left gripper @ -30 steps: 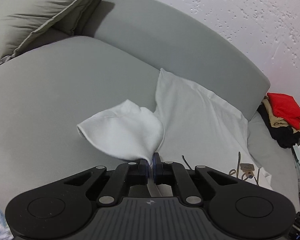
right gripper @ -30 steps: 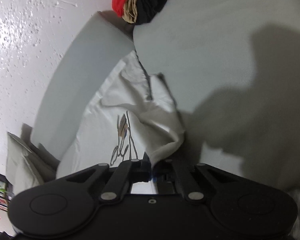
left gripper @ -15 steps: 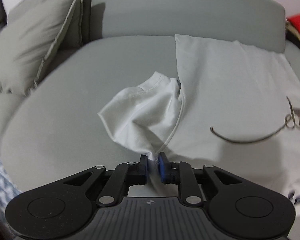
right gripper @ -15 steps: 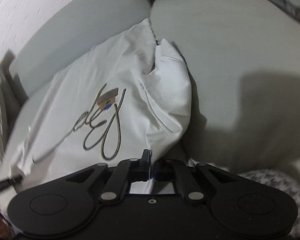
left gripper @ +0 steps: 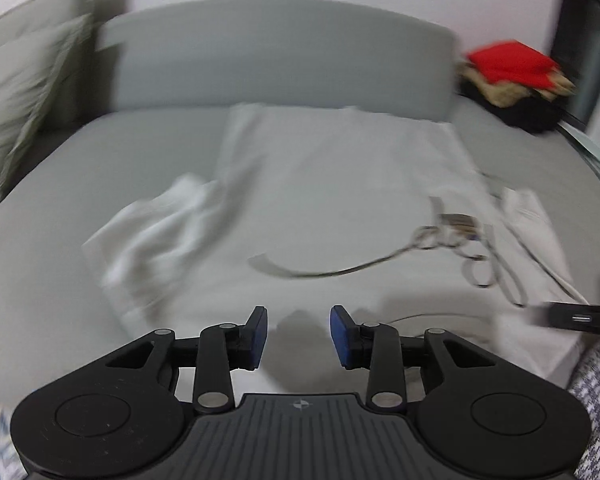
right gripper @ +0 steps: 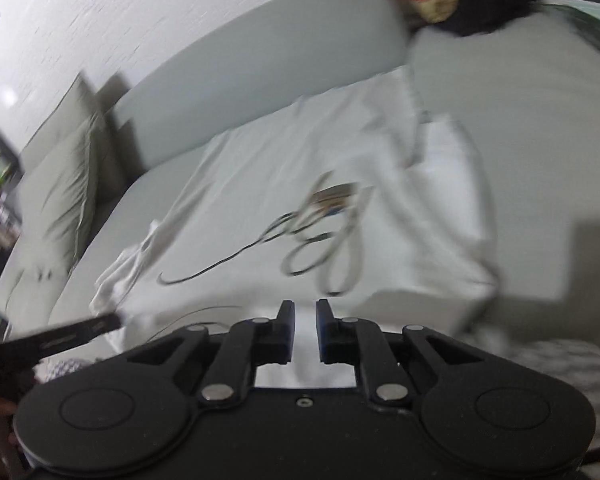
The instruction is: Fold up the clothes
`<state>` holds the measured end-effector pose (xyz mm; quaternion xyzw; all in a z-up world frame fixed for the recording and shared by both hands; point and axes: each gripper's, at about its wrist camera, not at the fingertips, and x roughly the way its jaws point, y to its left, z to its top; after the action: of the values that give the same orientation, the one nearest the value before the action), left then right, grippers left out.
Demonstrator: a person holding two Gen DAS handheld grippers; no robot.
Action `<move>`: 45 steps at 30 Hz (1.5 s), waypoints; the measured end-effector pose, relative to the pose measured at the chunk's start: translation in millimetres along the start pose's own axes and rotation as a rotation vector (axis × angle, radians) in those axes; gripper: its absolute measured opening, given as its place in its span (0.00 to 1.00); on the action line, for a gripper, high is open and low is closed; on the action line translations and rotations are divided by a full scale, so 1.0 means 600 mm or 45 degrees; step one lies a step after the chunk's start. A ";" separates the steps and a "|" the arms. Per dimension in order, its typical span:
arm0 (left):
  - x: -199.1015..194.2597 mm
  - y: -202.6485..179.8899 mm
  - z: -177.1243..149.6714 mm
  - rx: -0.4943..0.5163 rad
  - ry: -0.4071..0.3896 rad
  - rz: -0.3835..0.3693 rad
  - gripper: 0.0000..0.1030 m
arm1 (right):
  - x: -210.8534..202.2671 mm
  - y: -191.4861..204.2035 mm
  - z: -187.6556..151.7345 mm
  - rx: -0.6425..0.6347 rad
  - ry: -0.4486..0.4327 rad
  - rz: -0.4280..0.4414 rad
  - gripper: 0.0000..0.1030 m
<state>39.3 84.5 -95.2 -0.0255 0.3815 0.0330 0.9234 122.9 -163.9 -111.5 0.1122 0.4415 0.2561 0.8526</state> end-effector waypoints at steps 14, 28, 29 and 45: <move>-0.053 -0.038 -0.074 0.233 0.126 -0.175 0.32 | -0.059 0.022 -0.101 0.007 0.224 -0.009 0.14; 0.055 0.009 -0.001 -0.105 0.128 -0.112 0.39 | 0.000 -0.063 0.055 -0.005 -0.147 -0.280 0.39; 0.057 0.007 -0.010 -0.104 0.126 -0.111 0.40 | 0.013 -0.065 0.059 -0.017 -0.137 -0.290 0.39; 0.053 0.007 -0.029 -0.064 0.057 -0.121 0.46 | 0.086 -0.076 0.071 0.020 -0.128 -0.457 0.18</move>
<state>49.1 88.9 -130.3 -0.0676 0.3995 -0.0019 0.9142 197.6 -173.1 -141.5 0.0511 0.4133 0.0905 0.9046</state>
